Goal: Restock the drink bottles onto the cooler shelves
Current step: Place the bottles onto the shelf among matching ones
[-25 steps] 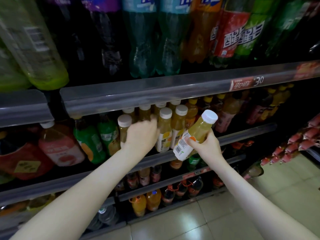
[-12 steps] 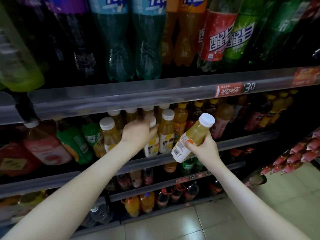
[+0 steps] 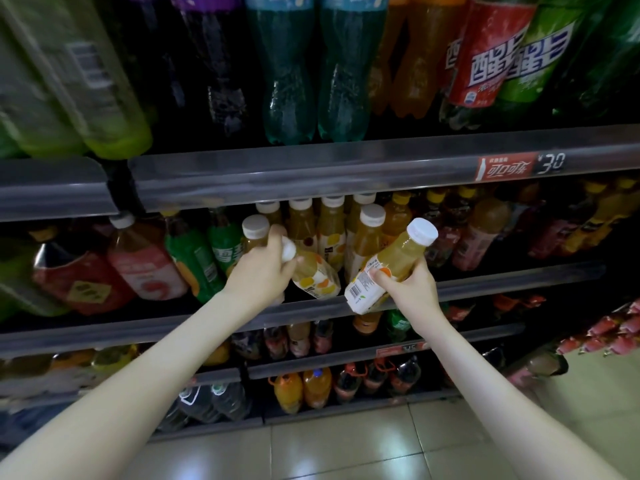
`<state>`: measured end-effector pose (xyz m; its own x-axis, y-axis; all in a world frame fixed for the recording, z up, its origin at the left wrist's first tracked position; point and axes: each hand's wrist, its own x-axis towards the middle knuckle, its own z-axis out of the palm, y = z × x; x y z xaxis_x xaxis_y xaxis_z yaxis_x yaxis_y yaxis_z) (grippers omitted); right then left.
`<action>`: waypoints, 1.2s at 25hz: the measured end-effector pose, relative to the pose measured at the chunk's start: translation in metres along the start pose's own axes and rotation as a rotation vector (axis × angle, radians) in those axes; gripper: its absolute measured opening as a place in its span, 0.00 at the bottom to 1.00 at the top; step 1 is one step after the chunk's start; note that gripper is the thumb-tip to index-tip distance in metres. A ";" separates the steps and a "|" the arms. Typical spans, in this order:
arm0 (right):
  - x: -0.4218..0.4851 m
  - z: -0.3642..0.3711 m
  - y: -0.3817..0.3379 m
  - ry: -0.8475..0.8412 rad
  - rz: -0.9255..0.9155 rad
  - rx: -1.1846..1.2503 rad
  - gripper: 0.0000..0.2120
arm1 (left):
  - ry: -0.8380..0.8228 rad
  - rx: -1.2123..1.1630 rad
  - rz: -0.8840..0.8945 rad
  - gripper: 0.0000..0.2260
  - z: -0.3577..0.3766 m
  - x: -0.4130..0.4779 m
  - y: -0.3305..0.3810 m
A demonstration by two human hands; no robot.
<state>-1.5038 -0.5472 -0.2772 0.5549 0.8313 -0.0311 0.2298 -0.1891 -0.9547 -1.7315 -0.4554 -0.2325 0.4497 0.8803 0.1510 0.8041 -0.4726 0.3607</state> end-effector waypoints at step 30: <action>-0.032 0.066 -0.007 0.133 -0.128 0.063 0.28 | 0.233 -0.123 0.169 0.22 -0.049 -0.024 -0.019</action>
<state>-1.5764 -0.5377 -0.2889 0.6265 0.7690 0.1270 0.2573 -0.0502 -0.9650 -1.7765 -0.4654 -0.1979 0.4609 0.7818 0.4199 0.6660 -0.6174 0.4186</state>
